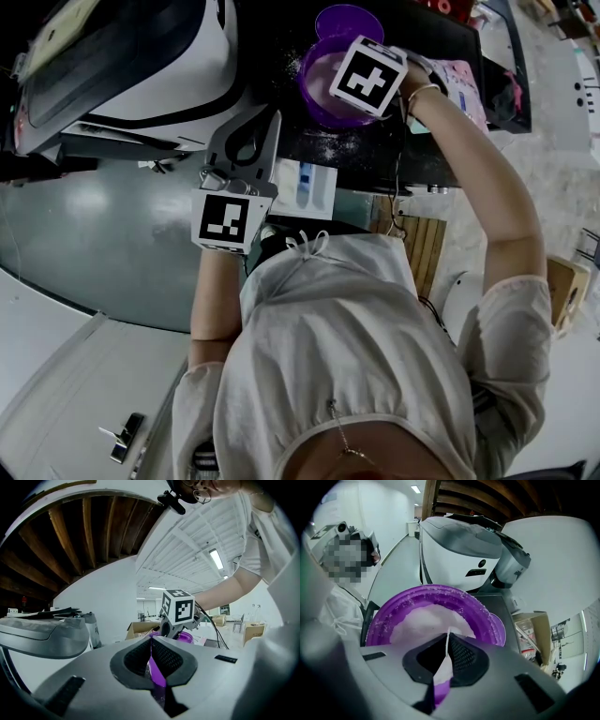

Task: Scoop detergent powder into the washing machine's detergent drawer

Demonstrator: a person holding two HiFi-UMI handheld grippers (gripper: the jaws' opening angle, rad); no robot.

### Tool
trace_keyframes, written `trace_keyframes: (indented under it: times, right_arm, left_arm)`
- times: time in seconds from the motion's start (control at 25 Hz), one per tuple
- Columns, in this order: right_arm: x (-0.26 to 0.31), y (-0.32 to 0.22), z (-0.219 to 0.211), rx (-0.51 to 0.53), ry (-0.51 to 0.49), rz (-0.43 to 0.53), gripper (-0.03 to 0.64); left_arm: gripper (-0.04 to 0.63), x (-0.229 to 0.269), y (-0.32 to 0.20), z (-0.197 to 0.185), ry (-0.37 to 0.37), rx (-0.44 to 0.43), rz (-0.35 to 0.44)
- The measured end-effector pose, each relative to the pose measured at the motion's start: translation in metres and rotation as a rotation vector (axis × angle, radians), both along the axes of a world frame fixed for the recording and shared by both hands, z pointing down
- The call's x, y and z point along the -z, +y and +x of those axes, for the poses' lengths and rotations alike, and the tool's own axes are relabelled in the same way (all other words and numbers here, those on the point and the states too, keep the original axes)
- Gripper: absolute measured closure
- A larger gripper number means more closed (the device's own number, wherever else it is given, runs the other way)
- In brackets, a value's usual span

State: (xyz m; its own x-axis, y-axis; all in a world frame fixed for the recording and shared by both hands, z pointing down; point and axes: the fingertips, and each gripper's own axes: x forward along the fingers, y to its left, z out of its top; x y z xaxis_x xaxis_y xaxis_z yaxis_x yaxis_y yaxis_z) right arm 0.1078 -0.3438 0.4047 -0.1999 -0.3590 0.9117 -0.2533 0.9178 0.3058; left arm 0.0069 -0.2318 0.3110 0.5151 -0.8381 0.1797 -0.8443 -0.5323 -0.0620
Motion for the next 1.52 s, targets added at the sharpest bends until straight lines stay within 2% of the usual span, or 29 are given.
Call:
trace_keyframes:
  times: [0.28,0.32,0.4,0.56,0.68,0.92,1.16,1.36,1.52]
  right_arm:
    - [-0.007,0.002,-0.002,0.012,0.031,-0.056,0.604]
    - [-0.01,0.008,-0.004,0.008,0.023,-0.094,0.606]
    - [-0.023,0.035,-0.008,-0.014,-0.004,-0.248,0.604]
    - [-0.027,0.052,-0.01,-0.026,-0.012,-0.355,0.604]
    - [-0.029,0.042,-0.008,-0.027,-0.009,-0.324,0.604]
    - [-0.029,0.047,-0.007,-0.05,-0.03,-0.369,0.604]
    - [-0.017,0.059,-0.007,-0.086,-0.097,-0.453,0.604]
    - [-0.01,0.061,-0.004,-0.12,-0.127,-0.461,0.606]
    - [-0.002,0.058,-0.002,-0.175,-0.19,-0.457,0.604]
  left_arm:
    - [0.572,-0.003,0.0,-0.004,-0.006,-0.006,0.01]
    - [0.572,-0.003,-0.001,-0.005,-0.007,-0.008,0.02]
    - [0.572,-0.003,0.0,-0.005,-0.013,-0.013,0.029]
    - [0.572,-0.001,0.0,-0.007,-0.02,-0.029,0.062]
    - [0.572,-0.004,0.001,-0.009,-0.022,-0.032,0.039]
    - [0.572,-0.005,-0.001,-0.009,-0.021,-0.046,0.054]
    - [0.572,-0.003,0.0,-0.007,-0.025,-0.072,0.06]
    - [0.572,0.0,0.001,-0.003,-0.033,-0.093,0.065]
    - [0.572,0.001,0.002,-0.003,-0.041,-0.106,0.07]
